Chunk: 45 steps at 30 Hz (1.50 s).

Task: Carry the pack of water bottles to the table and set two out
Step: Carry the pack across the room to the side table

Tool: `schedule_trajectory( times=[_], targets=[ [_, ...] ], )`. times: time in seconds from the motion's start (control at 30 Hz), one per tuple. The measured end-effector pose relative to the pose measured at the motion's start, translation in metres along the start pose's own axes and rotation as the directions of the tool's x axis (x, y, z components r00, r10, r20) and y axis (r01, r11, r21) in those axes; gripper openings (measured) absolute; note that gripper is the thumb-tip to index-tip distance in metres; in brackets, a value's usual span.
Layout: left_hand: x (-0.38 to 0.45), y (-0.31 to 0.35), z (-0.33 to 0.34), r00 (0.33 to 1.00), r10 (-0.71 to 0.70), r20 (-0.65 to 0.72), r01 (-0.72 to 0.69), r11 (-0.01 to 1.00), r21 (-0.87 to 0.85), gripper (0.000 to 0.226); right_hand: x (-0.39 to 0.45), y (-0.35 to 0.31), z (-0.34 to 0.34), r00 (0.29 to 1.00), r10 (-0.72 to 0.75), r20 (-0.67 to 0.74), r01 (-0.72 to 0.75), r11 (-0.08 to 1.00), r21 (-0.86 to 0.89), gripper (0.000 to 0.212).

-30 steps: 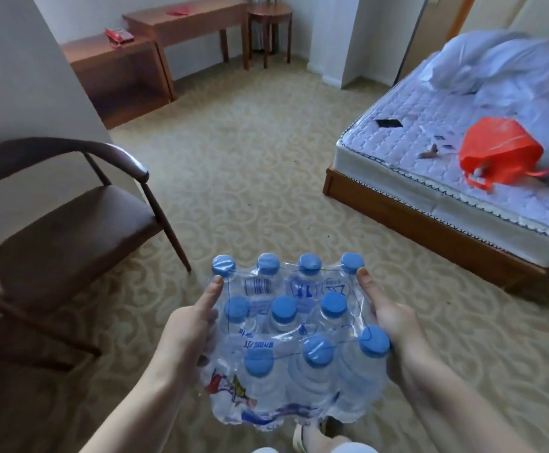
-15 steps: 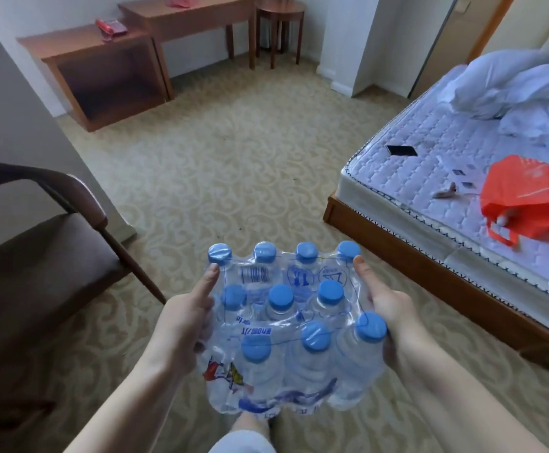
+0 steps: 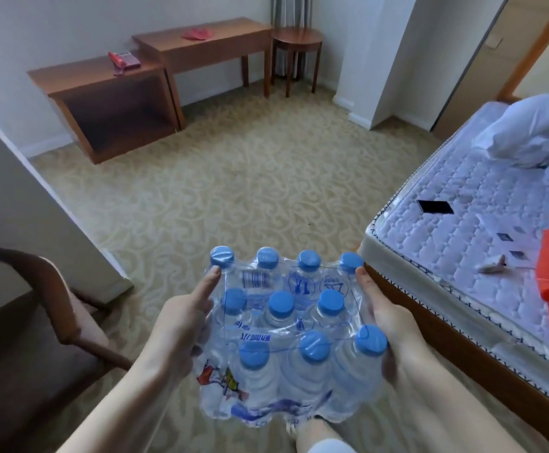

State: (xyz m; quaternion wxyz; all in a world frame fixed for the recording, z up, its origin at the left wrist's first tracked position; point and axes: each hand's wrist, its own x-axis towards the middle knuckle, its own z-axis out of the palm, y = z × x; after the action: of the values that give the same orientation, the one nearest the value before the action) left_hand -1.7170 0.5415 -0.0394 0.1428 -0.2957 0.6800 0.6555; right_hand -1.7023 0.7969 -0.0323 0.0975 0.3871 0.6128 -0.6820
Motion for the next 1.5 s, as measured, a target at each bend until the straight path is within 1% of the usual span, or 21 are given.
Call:
schedule_trajectory(
  times=[0.1, 0.17, 0.23, 0.27, 0.37, 0.47, 0.6, 0.63, 0.7, 0.77, 0.83, 0.9, 0.97, 1.03, 1.13, 1.2, 1.27, 1.33, 1.4, 1.5],
  targets=[
    [0.041, 0.021, 0.017, 0.998, -0.035, -0.050, 0.035, 0.999, -0.006, 0.072, 0.047, -0.031, 0.021, 0.999, 0.011, 0.053, -0.010, 1.000, -0.011, 0.072],
    [0.070, 0.035, 0.029, 0.995, -0.049, -0.082, 0.048, 0.999, -0.023, 0.070, 0.083, -0.051, 0.035, 0.996, 0.016, 0.084, -0.013, 0.999, -0.042, 0.070],
    [0.098, 0.053, 0.042, 0.991, -0.074, -0.115, 0.070, 0.997, -0.044, 0.057, 0.120, -0.076, 0.049, 0.994, 0.012, 0.108, -0.005, 0.997, -0.071, 0.068],
    [0.114, 0.062, 0.048, 0.987, -0.089, -0.137, 0.081, 0.995, -0.063, 0.054, 0.138, -0.090, 0.056, 0.994, 0.009, 0.109, 0.001, 0.996, -0.094, 0.066],
    [0.152, 0.096, 0.064, 0.982, -0.105, -0.160, 0.085, 0.988, -0.129, 0.055, 0.184, -0.137, 0.080, 0.993, -0.002, 0.115, 0.017, 0.991, -0.131, 0.061],
    [0.187, 0.129, 0.075, 0.975, -0.100, -0.196, 0.066, 0.983, -0.172, 0.053, 0.227, -0.183, 0.110, 0.991, -0.037, 0.128, 0.056, 0.987, -0.150, 0.063],
    [0.238, 0.171, 0.076, 0.961, -0.120, -0.248, 0.066, 0.974, -0.217, 0.050, 0.272, -0.229, 0.157, 0.975, -0.047, 0.215, 0.091, 0.976, -0.199, 0.055],
    [0.252, 0.180, 0.075, 0.956, -0.130, -0.263, 0.070, 0.971, -0.227, 0.049, 0.284, -0.240, 0.171, 0.973, -0.034, 0.229, 0.085, 0.973, -0.215, 0.057],
    [0.285, 0.200, 0.069, 0.948, -0.148, -0.283, 0.076, 0.965, -0.252, 0.048, 0.311, -0.259, 0.202, 0.968, 0.007, 0.252, 0.057, 0.968, -0.245, 0.066],
    [0.315, 0.218, 0.062, 0.947, -0.158, -0.279, 0.088, 0.964, -0.250, 0.047, 0.330, -0.275, 0.235, 0.965, 0.041, 0.258, 0.031, 0.963, -0.269, 0.073],
    [0.352, 0.236, 0.051, 0.951, -0.153, -0.269, 0.078, 0.960, -0.270, 0.051, 0.354, -0.288, 0.268, 0.965, 0.042, 0.261, 0.036, 0.957, -0.287, 0.076],
    [0.383, 0.256, 0.040, 0.943, -0.175, -0.282, 0.103, 0.962, -0.253, 0.059, 0.374, -0.304, 0.300, 0.966, 0.044, 0.256, 0.039, 0.950, -0.310, 0.080],
    [0.414, 0.281, 0.031, 0.942, -0.162, -0.295, 0.086, 0.964, -0.253, 0.061, 0.395, -0.323, 0.328, 0.961, 0.048, 0.272, 0.041, 0.948, -0.315, 0.083],
    [0.438, 0.306, 0.024, 0.928, -0.164, -0.334, 0.085, 0.967, -0.238, 0.059, 0.412, -0.344, 0.355, 0.962, 0.050, 0.270, 0.034, 0.954, -0.298, 0.082],
    [0.478, 0.344, 0.015, 0.929, -0.136, -0.344, 0.056, 0.971, -0.232, 0.056, 0.439, -0.375, 0.389, 0.952, 0.059, 0.299, 0.029, 0.960, -0.279, 0.082],
    [0.506, 0.365, 0.012, 0.923, -0.141, -0.358, 0.062, 0.973, -0.223, 0.053, 0.462, -0.397, 0.414, 0.949, 0.063, 0.310, 0.030, 0.958, -0.286, 0.077],
    [0.537, 0.382, 0.011, 0.916, -0.158, -0.370, 0.071, 0.969, -0.237, 0.052, 0.486, -0.418, 0.440, 0.943, 0.075, 0.325, 0.031, 0.951, -0.309, 0.072],
    [0.568, 0.397, 0.012, 0.902, -0.182, -0.391, 0.089, 0.965, -0.245, 0.055, 0.511, -0.436, 0.468, 0.935, 0.087, 0.344, 0.033, 0.945, -0.326, 0.072],
    [0.600, 0.413, 0.014, 0.896, -0.194, -0.399, 0.088, 0.959, -0.269, 0.052, 0.540, -0.456, 0.495, 0.922, 0.106, 0.372, 0.028, 0.940, -0.339, 0.074],
    [0.646, 0.446, 0.016, 0.872, -0.230, -0.433, 0.095, 0.945, -0.313, 0.052, 0.579, -0.492, 0.534, 0.915, 0.130, 0.383, 0.031, 0.922, -0.385, 0.070]
  ],
)
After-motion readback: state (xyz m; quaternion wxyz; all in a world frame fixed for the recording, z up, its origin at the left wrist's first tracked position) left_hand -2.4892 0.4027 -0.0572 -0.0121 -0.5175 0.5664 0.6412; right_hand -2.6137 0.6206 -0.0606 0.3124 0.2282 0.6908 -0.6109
